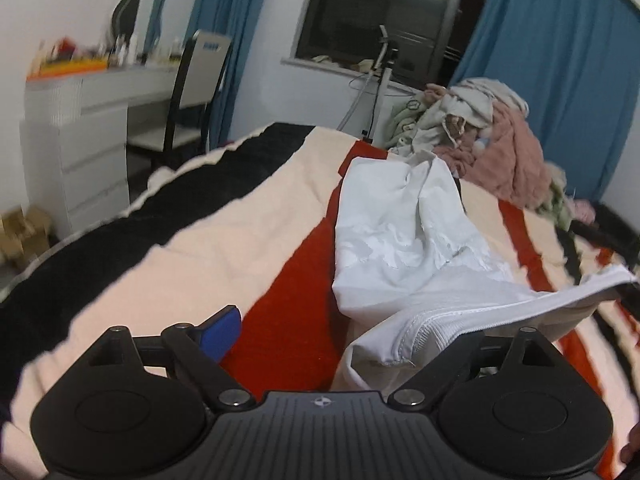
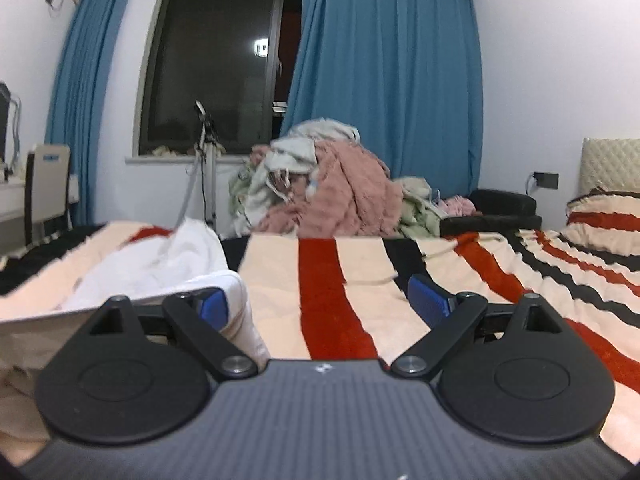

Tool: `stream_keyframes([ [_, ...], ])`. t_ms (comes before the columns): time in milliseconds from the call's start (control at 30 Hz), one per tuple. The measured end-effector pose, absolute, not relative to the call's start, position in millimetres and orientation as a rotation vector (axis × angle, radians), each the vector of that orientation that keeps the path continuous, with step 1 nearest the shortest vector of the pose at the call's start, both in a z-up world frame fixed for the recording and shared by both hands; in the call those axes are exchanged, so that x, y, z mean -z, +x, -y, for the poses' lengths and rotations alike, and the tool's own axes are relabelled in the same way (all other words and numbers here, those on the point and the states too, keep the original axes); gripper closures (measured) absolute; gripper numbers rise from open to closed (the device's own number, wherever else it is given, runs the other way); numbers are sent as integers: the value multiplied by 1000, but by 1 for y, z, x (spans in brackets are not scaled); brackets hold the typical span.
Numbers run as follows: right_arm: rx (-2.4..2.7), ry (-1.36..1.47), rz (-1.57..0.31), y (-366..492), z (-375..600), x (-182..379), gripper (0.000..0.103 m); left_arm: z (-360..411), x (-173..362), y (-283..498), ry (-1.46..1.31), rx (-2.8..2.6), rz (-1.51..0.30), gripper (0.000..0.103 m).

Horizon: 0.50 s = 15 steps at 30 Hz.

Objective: Fold clothes
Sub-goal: 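Lift the shirt with both grippers and shake it out above the bed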

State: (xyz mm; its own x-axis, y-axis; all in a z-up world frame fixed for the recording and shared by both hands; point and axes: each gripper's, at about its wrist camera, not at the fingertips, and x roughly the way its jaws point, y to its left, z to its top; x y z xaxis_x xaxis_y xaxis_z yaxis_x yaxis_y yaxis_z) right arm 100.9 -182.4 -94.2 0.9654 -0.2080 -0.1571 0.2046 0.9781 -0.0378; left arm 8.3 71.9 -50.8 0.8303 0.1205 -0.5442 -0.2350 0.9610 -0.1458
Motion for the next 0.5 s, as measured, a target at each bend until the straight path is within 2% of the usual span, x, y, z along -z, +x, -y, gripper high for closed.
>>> stream_keyframes([
  [200,250,-70,-293,109,183,117,11,-68,58,23,-196,-242,-580,12],
  [367,287,-45,-298,98,183,115,11,-79,61,29,-285,-211,-580,13],
  [500,299,27,-272,79,183,100,11,-91,51,13,-348,-189,-492,13],
])
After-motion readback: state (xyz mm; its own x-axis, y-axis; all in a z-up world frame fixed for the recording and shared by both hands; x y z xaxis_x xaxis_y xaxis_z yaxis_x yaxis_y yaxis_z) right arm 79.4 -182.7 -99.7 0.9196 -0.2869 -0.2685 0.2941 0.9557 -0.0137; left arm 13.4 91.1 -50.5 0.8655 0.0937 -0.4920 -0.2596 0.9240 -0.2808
